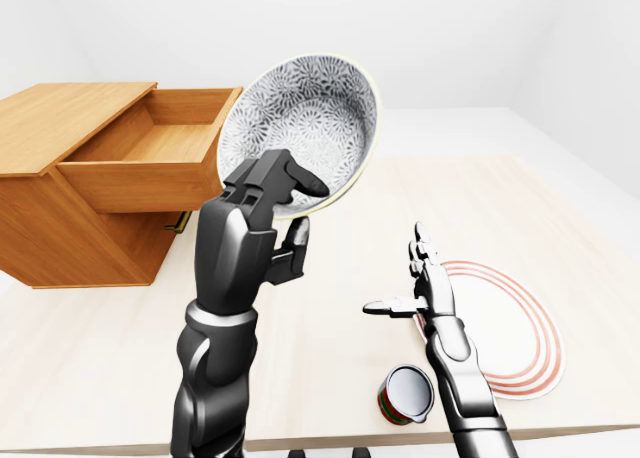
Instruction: Put the bowl on top of the cabinet.
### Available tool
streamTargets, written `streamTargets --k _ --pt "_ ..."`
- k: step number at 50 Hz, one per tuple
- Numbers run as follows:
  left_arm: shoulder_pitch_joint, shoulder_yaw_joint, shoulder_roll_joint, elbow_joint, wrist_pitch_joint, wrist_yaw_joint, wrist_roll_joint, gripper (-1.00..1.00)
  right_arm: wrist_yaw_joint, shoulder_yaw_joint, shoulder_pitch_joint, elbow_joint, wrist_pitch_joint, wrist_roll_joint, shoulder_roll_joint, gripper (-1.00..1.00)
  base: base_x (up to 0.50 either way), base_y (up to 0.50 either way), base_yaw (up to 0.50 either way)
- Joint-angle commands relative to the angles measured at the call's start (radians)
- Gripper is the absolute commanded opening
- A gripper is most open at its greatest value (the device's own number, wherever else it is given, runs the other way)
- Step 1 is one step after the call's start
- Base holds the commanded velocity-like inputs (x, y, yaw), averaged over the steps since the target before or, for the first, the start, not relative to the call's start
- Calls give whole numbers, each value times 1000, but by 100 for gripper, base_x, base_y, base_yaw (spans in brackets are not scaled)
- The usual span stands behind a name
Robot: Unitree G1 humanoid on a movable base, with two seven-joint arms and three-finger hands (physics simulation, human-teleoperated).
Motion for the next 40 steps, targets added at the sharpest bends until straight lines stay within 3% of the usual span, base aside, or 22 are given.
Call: streamTargets --k 1,4,6,7,8,9,12,14,23,30,40 --pt "-123 71 10 -105 62 -81 -32 -99 0 2 -1 5 -3 -2 1 100 0 0 0" --pt "-201 101 21 -134 135 -119 -48 -98 -1 4 -2 8 -4 -3 1 100 0 0 0" --pt "-222 110 32 -133 154 -118 -58 -99 0 -1 -1 5 -2 0 -1 100 0 0 0" --pt "-223 110 33 -133 155 -117 -59 -99 0 -1 -1 5 -2 0 -1 100 0 0 0" --pt "-222 115 47 -108 135 -96 -58 -99 0 -1 3 -5 2 1 -1 100 0 0 0" --pt "-224 116 49 -106 135 -95 -59 -99 0 -1 3 -5 2 1 0 100 0 0 0" --pt "-260 139 62 -103 160 -101 -70 -99 0 2 1 1 -1 -3 0 100 0 0 0" --pt "-261 139 65 -103 160 -100 -71 -99 0 2 1 1 -2 -3 0 100 0 0 0" --pt "-408 218 153 -30 160 -76 -127 -99 1 2 4 -2 -2 -5 0 100 0 0 0" --pt "-540 300 271 78 160 -23 -206 -99 3 3 6 -9 0 -5 0 100 0 0 0" --pt "-646 366 426 308 160 79 -287 -98 3 4 9 -19 5 -7 1 100 0 0 0"
